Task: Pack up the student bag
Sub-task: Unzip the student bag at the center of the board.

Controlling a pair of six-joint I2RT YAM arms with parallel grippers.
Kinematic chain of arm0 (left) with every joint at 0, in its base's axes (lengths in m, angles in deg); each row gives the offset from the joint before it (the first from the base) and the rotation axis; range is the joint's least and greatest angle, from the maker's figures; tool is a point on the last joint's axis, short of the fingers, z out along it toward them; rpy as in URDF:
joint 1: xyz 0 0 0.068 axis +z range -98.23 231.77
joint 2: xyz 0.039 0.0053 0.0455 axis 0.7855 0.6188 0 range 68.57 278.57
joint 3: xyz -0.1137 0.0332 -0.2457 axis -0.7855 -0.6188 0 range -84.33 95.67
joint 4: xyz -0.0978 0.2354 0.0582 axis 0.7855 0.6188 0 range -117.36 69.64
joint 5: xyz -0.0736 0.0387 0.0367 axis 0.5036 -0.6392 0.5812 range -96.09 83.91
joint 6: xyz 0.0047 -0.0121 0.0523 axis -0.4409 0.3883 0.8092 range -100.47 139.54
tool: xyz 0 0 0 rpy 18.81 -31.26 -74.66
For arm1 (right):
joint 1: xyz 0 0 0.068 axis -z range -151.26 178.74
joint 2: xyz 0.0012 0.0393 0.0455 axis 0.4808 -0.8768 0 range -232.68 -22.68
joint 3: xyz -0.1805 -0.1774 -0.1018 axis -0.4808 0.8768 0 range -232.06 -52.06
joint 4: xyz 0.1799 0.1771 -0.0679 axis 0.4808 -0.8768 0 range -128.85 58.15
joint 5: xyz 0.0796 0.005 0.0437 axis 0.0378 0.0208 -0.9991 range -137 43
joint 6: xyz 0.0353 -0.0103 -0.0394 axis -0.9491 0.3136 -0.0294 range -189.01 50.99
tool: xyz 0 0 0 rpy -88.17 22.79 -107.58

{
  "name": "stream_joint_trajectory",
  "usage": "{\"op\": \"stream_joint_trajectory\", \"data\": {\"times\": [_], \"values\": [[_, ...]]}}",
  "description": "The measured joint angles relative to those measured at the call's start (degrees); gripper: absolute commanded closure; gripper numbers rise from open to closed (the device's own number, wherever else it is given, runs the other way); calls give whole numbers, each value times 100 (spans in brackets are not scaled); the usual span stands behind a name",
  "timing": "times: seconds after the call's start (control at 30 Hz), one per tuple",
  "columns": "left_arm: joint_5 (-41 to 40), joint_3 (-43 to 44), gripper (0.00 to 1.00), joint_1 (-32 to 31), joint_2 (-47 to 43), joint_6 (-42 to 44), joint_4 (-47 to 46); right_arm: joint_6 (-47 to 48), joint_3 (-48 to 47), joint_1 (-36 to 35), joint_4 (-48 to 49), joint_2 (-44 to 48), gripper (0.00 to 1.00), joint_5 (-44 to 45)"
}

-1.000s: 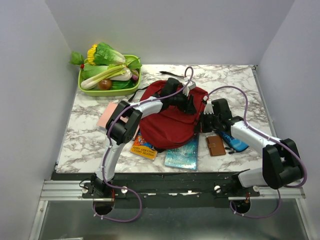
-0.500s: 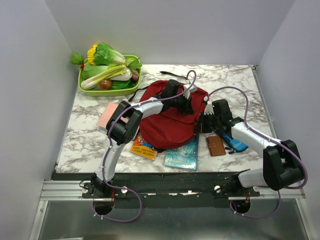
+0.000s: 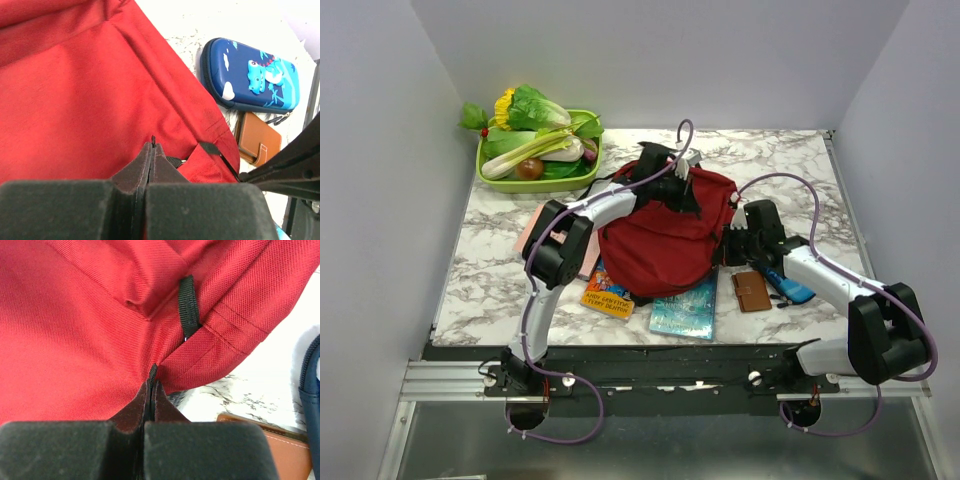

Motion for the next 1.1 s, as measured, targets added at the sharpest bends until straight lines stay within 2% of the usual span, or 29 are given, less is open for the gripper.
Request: {"op": "stream_joint_trajectory", "data": {"times": [0.03,0.07,0.13,0.17,0.3,0.47,0.67,1.1], "values": [[9,0,100,50,-42,4,70,-7,0,-2,-9,0,99,66],[17,-4,100,122,-107,24,177,-22,0,-2,-17,0,91,136],[33,-20,100,245,-229,87,302,-70,-22,-2,-74,0,70,256],[37,-46,100,284,-286,127,352,-96,-44,-2,-114,0,53,310],[105,-254,100,402,-568,269,485,-190,-243,-2,-323,9,33,385],[219,-367,100,422,-629,289,433,-229,-850,0,-442,-33,32,310],[361,-511,100,369,-629,262,236,-232,-1458,0,-363,-321,38,208],[417,-730,100,365,-632,120,-2,-232,-1550,0,-251,-1106,45,129]]}}
